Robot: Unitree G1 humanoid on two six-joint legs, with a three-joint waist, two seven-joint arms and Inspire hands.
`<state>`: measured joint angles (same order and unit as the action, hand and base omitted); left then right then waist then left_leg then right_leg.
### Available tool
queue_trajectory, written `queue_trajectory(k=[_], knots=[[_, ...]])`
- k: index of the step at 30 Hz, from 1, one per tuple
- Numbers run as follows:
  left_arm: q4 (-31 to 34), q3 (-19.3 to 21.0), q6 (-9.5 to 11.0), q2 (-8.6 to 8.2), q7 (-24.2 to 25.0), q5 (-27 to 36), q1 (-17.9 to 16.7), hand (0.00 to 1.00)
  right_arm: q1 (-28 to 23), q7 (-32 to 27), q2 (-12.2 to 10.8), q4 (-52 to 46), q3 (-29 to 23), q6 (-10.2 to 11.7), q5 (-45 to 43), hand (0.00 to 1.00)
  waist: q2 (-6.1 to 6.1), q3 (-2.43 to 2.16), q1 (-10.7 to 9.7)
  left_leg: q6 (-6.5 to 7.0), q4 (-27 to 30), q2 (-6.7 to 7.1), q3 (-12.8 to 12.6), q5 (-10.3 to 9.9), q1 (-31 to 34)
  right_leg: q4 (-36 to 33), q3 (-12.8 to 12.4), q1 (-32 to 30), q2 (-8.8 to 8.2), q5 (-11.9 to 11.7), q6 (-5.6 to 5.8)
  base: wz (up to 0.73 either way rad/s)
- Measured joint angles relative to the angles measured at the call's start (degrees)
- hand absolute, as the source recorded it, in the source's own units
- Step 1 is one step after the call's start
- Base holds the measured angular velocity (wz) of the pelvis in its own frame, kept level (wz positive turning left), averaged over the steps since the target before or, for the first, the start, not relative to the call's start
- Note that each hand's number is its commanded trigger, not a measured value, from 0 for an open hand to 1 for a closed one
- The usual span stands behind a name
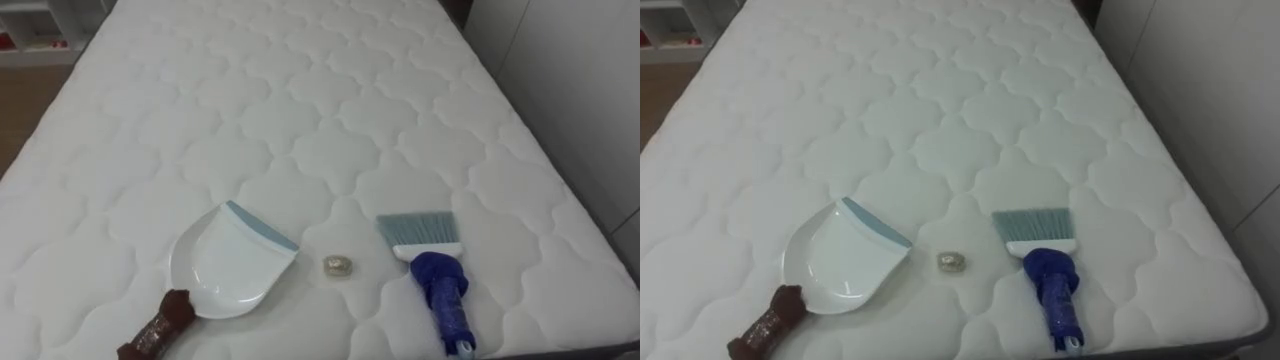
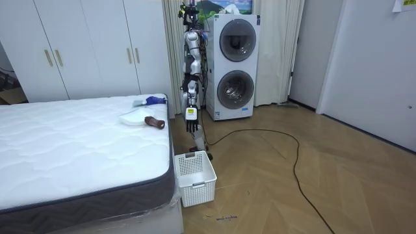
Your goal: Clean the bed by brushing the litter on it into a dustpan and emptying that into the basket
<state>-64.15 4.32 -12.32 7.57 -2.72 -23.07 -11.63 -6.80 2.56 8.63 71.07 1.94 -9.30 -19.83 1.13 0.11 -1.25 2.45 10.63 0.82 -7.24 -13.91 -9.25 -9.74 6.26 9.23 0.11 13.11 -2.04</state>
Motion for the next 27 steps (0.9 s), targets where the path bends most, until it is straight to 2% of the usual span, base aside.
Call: queue_trajectory(k=[5,9,11,13,14,16,19,20,23,27], knots=[[0.03,0.64,1.02,0.04,-3.14,-0.01,0.26,0.0,0.0,-0.14,0.0,0.01,-0.14,0.52,0.03,0.0,0.11,0.11,0.09,0.0,0.04,-0.01,0.09,0.0,-0.11,-0.04,0.03,-0.19,0.0,0.04,-0.05,0.0],[1.97,5.39,1.93,0.04,-6.58,-0.02,0.97,0.0,0.08,-0.47,0.02,0.05,-1.3,0.92,-0.44,0.0,0.43,0.37,0.11,0.0,0.06,-0.01,0.27,0.0,0.12,0.12,0.15,-0.39,0.0,0.16,-0.08,0.0],[4.83,7.39,3.8,0.08,-9.7,0.61,1.19,0.0,0.08,-1.18,0.22,0.04,-1.62,1.71,-0.38,0.0,0.45,0.39,0.15,0.0,0.08,-0.01,0.3,0.0,0.28,0.1,0.16,-0.54,0.0,0.15,-0.08,0.0],[6.94,8.11,5.22,0.04,-11.98,1.71,2.0,0.0,0.42,-1.36,0.31,0.05,-1.62,2.38,-0.24,0.0,-0.18,0.02,0.24,0.0,0.1,-0.01,0.31,0.0,0.68,-0.03,0.15,-0.98,0.02,0.11,-0.08,0.0],[7.73,8.23,6.14,0.03,-13.71,2.31,2.73,0.0,0.74,-1.45,0.31,0.08,-1.61,2.65,-0.31,0.0,-0.25,0.06,0.23,0.0,0.07,-0.01,0.32,0.01,0.69,-0.1,0.14,-0.94,0.06,0.01,-0.07,0.0],[10.97,8.22,6.59,0.03,-15.38,2.29,3.1,0.0,0.86,-1.58,0.31,0.07,-1.54,3.94,-0.45,0.0,-0.23,0.03,0.04,0.0,0.12,-0.01,0.43,0.01,0.73,-0.16,0.38,-0.86,0.08,-0.05,-0.09,0.02],[16.09,7.74,9.87,0.06,-19.04,2.26,3.23,0.0,1.11,-2.13,0.37,0.21,-1.57,5.59,-0.45,0.0,-0.33,0.03,-0.09,0.0,0.12,0.06,1.07,0.01,1.02,-0.14,0.99,-0.98,0.03,-0.08,-0.11,0.08],[17.64,7.08,10.96,0.02,-20.49,2.24,3.23,0.0,1.13,-2.3,0.38,0.09,-1.57,5.89,-0.35,0.0,-0.4,-0.06,-0.09,0.0,0.13,0.08,1.32,0.01,1.16,-0.2,1.37,-1.05,0.0,-0.08,-0.12,0.09],[22.95,4.4,12.3,0.0,-23.49,2.2,3.05,0.0,1.4,-2.42,0.5,-0.12,-1.54,6.77,0.24,0.0,-0.39,-0.14,0.1,0.0,0.14,0.06,1.78,0.01,1.62,-0.24,1.81,-1.37,0.0,-0.15,-0.18,0.1],[26.99,1.79,14.43,0.02,-25.87,1.85,2.37,0.0,1.69,-2.41,0.59,-0.63,-1.48,8.1,2.14,0.0,-0.59,-0.21,0.24,-0.02,0.08,0.05,1.95,0.02,1.6,-0.23,1.81,-1.31,0.0,-0.15,-0.18,0.01]])
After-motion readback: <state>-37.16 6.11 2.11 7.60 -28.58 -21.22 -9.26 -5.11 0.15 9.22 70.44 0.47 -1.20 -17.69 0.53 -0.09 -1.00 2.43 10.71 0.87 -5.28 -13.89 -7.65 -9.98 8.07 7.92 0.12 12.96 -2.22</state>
